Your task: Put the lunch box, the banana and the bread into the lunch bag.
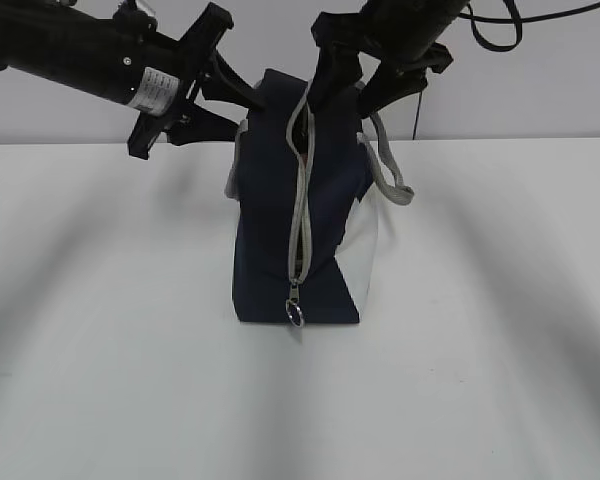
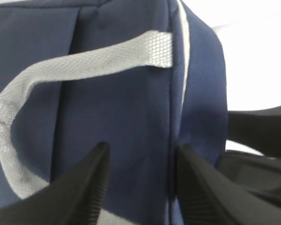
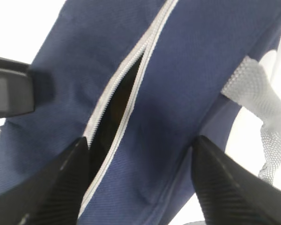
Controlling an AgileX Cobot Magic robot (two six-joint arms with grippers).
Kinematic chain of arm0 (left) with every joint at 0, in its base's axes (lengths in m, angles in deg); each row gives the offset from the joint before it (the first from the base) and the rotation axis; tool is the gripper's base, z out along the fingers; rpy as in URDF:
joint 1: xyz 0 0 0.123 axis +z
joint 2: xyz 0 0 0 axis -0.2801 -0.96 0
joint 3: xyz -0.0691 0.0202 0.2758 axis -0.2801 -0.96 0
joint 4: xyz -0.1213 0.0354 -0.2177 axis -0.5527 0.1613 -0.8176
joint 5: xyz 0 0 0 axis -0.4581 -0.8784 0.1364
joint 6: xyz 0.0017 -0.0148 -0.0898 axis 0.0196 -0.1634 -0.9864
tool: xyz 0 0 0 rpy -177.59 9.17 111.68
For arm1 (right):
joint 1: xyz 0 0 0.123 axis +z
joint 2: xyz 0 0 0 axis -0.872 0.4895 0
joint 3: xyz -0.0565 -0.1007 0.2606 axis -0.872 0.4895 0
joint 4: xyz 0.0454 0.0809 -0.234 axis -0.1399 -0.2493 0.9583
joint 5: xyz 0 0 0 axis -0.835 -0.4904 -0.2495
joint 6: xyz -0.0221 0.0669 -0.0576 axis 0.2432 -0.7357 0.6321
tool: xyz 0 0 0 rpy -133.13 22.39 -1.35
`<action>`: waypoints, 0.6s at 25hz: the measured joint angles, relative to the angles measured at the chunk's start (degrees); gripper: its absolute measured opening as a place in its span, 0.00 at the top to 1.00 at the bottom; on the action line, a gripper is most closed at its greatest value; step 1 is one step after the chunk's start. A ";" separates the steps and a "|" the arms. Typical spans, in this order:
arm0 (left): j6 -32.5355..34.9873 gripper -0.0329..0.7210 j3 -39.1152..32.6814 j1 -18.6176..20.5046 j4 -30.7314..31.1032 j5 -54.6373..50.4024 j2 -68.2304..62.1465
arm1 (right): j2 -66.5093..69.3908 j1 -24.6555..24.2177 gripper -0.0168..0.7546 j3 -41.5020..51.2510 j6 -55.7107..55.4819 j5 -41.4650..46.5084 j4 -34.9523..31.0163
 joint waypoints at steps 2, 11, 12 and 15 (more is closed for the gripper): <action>0.00 0.48 0.00 1.09 1.22 -1.94 0.06 | -1.19 0.00 0.30 0.00 0.00 0.00 0.41; -1.28 0.46 0.00 3.90 17.34 -11.54 8.83 | -13.85 8.35 0.30 8.67 -1.82 -0.13 14.22; -1.93 0.46 0.00 3.90 19.48 -12.93 10.57 | -15.33 10.40 0.30 10.07 -2.36 -0.13 16.40; -3.28 0.46 0.06 3.90 26.81 -18.59 14.44 | -19.61 16.46 0.30 14.13 -3.76 -0.13 23.87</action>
